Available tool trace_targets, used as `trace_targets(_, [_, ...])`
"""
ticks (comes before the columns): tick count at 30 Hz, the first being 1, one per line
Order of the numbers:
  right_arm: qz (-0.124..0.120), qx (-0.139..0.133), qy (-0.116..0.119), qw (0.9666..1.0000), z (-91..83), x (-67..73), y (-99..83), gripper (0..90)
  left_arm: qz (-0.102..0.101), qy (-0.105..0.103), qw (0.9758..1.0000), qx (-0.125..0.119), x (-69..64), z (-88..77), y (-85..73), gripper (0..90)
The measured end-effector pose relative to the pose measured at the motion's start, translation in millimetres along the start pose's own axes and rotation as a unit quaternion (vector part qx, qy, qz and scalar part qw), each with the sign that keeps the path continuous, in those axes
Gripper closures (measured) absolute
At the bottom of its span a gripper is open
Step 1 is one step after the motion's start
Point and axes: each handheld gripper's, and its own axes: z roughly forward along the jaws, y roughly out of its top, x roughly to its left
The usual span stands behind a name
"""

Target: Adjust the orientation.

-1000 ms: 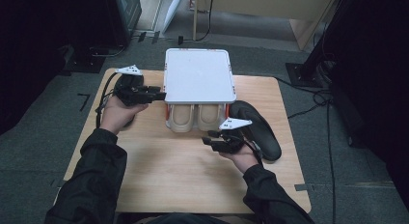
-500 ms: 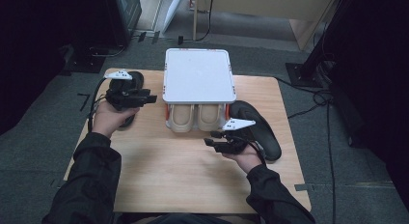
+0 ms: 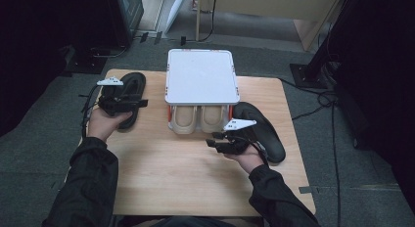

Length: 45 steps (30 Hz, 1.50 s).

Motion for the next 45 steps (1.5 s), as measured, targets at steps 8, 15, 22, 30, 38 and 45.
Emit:
trace_targets(8, [-0.004, 0.006, 0.001, 1.0, 2.8, 2.0, 0.2, 57.3, -0.014, 0.034, 0.9993, 0.008, 23.2, 6.2, -12.7, 52.2])
trace_targets(15, [-0.006, 0.011, 0.003, 0.9999, 4.8, 4.4, -0.9, 57.6, -0.029, 0.053, 0.998, 0.017, 42.8, 23.6, -18.7, 57.4])
trace_targets(22, [-0.003, 0.014, 0.0, 0.9999, 4.1, 5.3, -4.5, 57.6, -0.036, 0.078, 0.9958, 0.032, 57.6, 39.4, -20.4, 57.6])
trace_targets(30, [-0.001, 0.01, -0.009, 0.9999, -0.4, 7.1, -10.2, 57.6, -0.052, 0.085, 0.9945, 0.035, 72.9, 55.0, -23.9, 60.1])
trace_targets(38, [0.001, 0.01, -0.013, 0.9999, -2.5, 8.4, -13.7, 57.6, -0.065, 0.091, 0.9934, 0.028, 80.4, 61.9, -28.3, 67.2])
trace_targets(45, [-0.002, 0.013, -0.01, 0.9999, 0.7, 10.2, -13.7, 57.6, -0.075, 0.095, 0.9918, 0.04, 84.1, 66.8, -31.9, 73.1])
